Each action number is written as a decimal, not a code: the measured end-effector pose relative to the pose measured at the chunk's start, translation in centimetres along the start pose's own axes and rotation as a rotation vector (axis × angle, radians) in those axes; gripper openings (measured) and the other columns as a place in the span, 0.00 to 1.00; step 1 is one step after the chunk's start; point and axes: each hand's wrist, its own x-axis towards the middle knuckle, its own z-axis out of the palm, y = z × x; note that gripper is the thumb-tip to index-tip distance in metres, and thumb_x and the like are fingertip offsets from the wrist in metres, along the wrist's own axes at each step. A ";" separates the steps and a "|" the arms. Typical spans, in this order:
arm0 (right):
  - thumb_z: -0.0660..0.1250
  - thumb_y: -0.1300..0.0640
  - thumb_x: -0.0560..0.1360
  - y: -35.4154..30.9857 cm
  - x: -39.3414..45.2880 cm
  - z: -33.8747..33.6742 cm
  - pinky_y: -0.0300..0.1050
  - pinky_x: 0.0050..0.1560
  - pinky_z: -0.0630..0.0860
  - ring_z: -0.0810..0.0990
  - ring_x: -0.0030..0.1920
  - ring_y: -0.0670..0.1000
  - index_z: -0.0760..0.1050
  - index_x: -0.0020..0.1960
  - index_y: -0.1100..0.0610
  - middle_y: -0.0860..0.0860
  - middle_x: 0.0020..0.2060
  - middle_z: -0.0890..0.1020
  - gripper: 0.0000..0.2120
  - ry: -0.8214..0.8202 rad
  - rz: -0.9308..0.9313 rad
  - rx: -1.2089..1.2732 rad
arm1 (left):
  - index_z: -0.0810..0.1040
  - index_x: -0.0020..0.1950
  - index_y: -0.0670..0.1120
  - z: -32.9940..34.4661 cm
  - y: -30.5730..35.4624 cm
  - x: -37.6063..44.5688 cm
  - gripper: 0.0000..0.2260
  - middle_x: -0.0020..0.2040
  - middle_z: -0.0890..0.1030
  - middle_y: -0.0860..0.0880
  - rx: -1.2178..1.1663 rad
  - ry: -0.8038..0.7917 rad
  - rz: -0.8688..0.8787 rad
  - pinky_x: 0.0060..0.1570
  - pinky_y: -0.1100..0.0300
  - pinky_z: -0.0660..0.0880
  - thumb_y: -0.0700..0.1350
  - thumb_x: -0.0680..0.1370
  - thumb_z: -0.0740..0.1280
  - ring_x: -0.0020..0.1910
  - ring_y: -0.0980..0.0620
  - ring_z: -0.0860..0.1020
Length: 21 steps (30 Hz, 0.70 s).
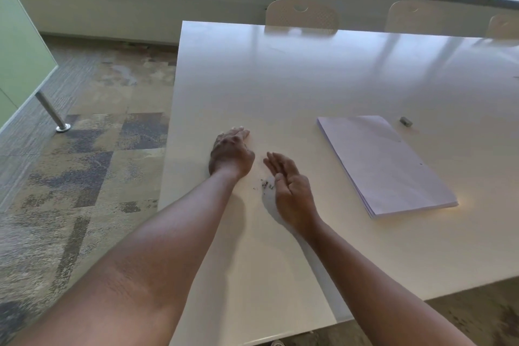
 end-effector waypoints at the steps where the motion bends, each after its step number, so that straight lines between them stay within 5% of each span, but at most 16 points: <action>1: 0.53 0.66 0.75 0.0 0.2 -0.1 0.36 0.67 0.70 0.76 0.65 0.39 0.69 0.70 0.61 0.51 0.66 0.78 0.24 0.038 0.016 0.014 | 0.72 0.77 0.47 0.0 0.0 0.0 0.24 0.79 0.68 0.50 -0.001 -0.003 0.000 0.79 0.57 0.53 0.40 0.81 0.56 0.79 0.50 0.64; 6: 0.53 0.69 0.75 0.1 0.4 -0.6 0.25 0.63 0.65 0.73 0.65 0.36 0.65 0.74 0.60 0.52 0.70 0.74 0.27 -0.024 0.101 -0.197 | 0.72 0.77 0.47 -0.1 0.1 -0.1 0.24 0.79 0.68 0.50 -0.004 -0.002 0.000 0.79 0.58 0.52 0.39 0.81 0.56 0.79 0.50 0.64; 10: 0.50 0.76 0.77 0.1 0.6 0.3 0.40 0.70 0.69 0.77 0.65 0.43 0.63 0.74 0.61 0.53 0.70 0.73 0.27 -0.137 0.113 0.016 | 0.71 0.78 0.47 -0.3 0.1 -0.3 0.24 0.80 0.68 0.50 -0.003 -0.006 -0.004 0.78 0.58 0.53 0.40 0.81 0.56 0.79 0.50 0.63; 15: 0.49 0.77 0.77 0.0 2.0 -1.1 0.43 0.71 0.69 0.76 0.65 0.42 0.66 0.71 0.63 0.55 0.68 0.75 0.26 0.035 0.101 0.087 | 0.72 0.77 0.47 -0.2 0.0 -0.1 0.25 0.79 0.69 0.50 -0.015 -0.005 -0.003 0.79 0.58 0.53 0.39 0.80 0.56 0.79 0.51 0.64; 21: 0.49 0.77 0.75 0.6 1.2 -0.5 0.31 0.69 0.64 0.71 0.70 0.42 0.64 0.73 0.64 0.53 0.70 0.72 0.28 -0.011 0.118 -0.014 | 0.72 0.77 0.46 -0.2 -0.1 -0.1 0.24 0.79 0.68 0.50 -0.025 -0.006 -0.002 0.79 0.59 0.51 0.39 0.80 0.56 0.79 0.51 0.63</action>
